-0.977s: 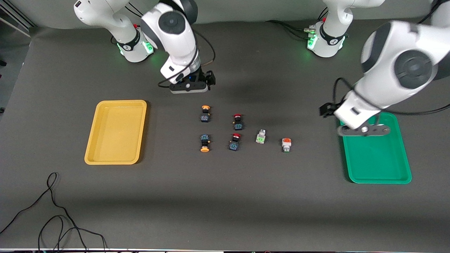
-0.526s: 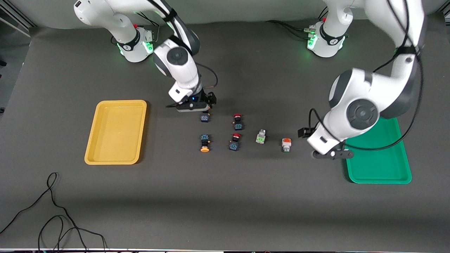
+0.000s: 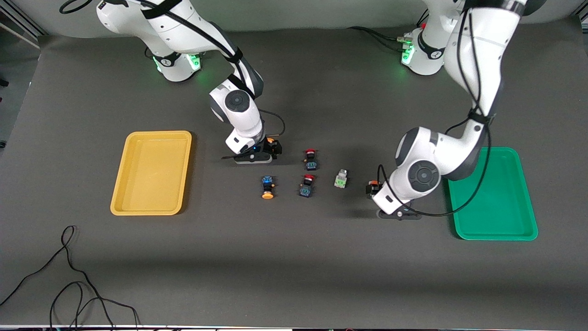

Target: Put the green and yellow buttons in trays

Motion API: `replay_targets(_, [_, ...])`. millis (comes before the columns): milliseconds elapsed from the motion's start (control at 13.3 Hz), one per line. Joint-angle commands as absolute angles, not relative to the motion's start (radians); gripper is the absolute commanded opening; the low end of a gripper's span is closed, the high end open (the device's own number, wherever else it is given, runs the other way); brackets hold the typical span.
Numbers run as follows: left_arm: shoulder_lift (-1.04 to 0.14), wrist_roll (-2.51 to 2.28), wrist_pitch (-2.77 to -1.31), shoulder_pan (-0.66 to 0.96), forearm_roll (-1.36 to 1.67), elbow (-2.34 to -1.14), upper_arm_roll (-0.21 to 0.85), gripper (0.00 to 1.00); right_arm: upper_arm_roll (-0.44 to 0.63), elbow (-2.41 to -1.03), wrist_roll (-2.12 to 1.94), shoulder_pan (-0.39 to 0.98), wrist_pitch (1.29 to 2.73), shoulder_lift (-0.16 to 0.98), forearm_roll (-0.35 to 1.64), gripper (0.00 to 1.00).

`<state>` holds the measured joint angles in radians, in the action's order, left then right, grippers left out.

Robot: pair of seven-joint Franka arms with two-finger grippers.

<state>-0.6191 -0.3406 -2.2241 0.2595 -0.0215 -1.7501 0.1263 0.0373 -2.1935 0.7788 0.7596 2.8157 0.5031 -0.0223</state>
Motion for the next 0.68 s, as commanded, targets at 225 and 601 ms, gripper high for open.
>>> replay_targets(225, [-0.66,-0.356,-2.25,0.29,-0.017,-1.761,0.114,0.98,0.048,-2.125,0.784,0.772,2.72,0.497,-0.048,0.25])
replay_targets(601, [-0.672,-0.356,-2.272,0.308,-0.017,-1.761,0.114,0.56,0.048,-2.071,0.762,0.767,2.595,0.471,-0.049,0.17])
